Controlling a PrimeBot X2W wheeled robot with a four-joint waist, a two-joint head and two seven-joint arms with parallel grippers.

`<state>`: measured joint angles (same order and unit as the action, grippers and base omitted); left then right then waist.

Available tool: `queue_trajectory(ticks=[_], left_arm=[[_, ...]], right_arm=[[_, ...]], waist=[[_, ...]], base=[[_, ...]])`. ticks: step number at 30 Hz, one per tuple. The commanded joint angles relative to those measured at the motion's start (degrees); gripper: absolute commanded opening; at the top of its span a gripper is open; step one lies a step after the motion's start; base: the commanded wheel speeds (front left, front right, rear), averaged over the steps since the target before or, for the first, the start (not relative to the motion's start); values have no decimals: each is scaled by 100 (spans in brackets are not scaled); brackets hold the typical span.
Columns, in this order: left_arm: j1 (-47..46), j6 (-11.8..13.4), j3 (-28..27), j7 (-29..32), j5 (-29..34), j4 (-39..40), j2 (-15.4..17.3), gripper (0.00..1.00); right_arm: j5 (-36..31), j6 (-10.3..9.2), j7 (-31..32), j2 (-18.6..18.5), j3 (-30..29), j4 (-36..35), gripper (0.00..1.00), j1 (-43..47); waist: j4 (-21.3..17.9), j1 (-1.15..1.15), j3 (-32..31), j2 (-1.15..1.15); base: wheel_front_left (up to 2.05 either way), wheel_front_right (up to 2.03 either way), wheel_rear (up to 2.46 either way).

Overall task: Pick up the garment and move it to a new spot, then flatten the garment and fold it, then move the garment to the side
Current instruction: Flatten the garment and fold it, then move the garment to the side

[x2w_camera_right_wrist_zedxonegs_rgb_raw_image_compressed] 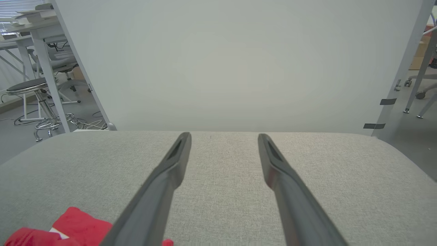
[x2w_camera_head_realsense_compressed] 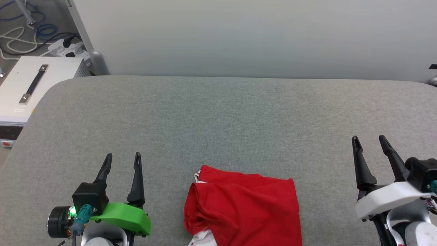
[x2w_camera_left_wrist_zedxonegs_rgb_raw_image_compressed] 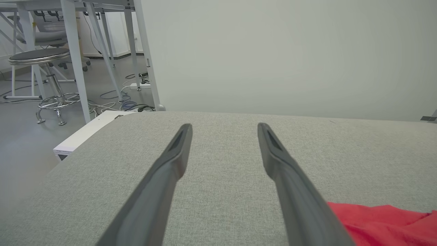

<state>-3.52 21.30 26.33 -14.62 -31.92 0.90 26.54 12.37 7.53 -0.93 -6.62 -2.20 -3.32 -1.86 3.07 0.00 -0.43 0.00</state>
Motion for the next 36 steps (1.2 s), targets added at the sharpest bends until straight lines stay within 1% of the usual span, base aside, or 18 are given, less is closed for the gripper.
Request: queue_trajectory(ticks=[1,8,14,22,28,31,36], left_arm=[[88,-36,-13,-34,7,-9,38,100],[223,-84,12,-35,4,-114,52,100],[311,-101,52,-26,-24,-204,67,100],[344,-116,55,-10,-74,-243,92,100],[270,-134,54,-12,-78,-238,94,100],[189,-175,44,-12,-88,-215,99,100],[-49,-255,-47,-23,-38,-105,65,100]], right_arm=[[-79,-4,54,36,-9,-126,100,144],[-185,-4,343,116,48,-602,100,719],[-208,-4,467,206,66,-793,100,1017],[-262,-4,522,265,37,-896,100,1080],[-152,-4,572,285,-6,-894,100,1054],[-42,-4,637,226,-111,-845,100,1038],[390,-4,1010,-36,-314,-656,100,1020]], waist=[[-73,0,-85,0],[-117,0,-227,0],[-142,0,-287,0],[-181,0,-270,0],[-174,0,-209,0],[-126,0,-136,0],[56,0,66,0]], base=[[0,0,0],[0,0,0],[0,0,0],[0,0,0],[0,0,0],[0,0,0],[0,0,0]])
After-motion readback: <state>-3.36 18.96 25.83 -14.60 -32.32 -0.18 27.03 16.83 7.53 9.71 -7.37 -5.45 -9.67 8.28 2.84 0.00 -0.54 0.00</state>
